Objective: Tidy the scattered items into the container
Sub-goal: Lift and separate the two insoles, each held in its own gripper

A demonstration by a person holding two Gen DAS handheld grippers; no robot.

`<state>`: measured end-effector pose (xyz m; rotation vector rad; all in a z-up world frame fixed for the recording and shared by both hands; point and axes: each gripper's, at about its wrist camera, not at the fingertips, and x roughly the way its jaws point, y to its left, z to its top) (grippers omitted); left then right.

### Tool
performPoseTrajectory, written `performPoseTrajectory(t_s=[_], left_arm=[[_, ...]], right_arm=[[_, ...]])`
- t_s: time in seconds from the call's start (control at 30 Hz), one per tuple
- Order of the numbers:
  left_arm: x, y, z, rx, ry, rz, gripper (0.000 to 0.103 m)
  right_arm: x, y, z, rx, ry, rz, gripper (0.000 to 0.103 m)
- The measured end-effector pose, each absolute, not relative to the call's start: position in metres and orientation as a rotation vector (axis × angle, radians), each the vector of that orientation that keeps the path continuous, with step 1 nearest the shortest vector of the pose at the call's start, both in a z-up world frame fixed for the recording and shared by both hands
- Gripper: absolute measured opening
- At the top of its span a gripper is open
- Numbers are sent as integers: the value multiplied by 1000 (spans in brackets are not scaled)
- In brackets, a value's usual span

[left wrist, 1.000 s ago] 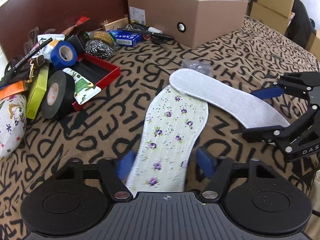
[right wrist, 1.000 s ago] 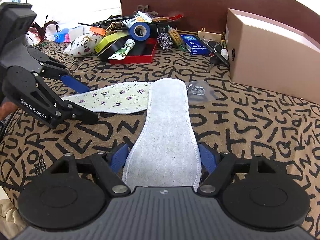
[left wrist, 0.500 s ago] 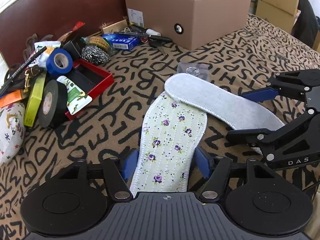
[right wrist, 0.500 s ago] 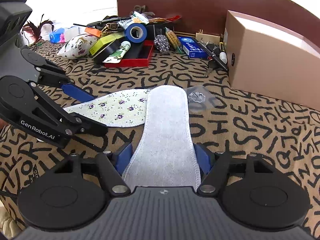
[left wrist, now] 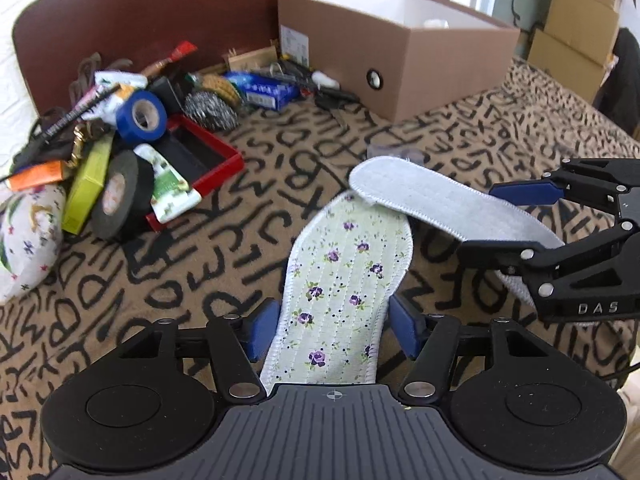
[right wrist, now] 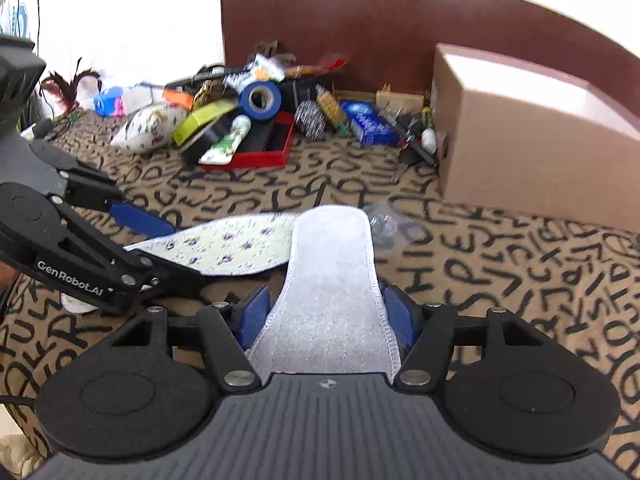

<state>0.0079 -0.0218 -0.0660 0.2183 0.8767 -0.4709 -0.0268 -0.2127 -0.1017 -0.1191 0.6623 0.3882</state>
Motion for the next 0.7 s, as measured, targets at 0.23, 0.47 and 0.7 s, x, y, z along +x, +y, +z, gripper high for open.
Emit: performPoseTrajectory(t_s=[0.23, 0.47, 0.7], left_arm=[[6, -12, -34, 160, 805, -463, 47], [14, -9, -19, 166, 793, -436, 50], [9, -28, -66, 261, 918, -488, 78]], right_arm=[[-28, -224, -81, -112, 589, 366, 68], [-24, -231, -71, -105, 553, 353, 68], [-26, -230, -85, -88, 609, 374, 68]])
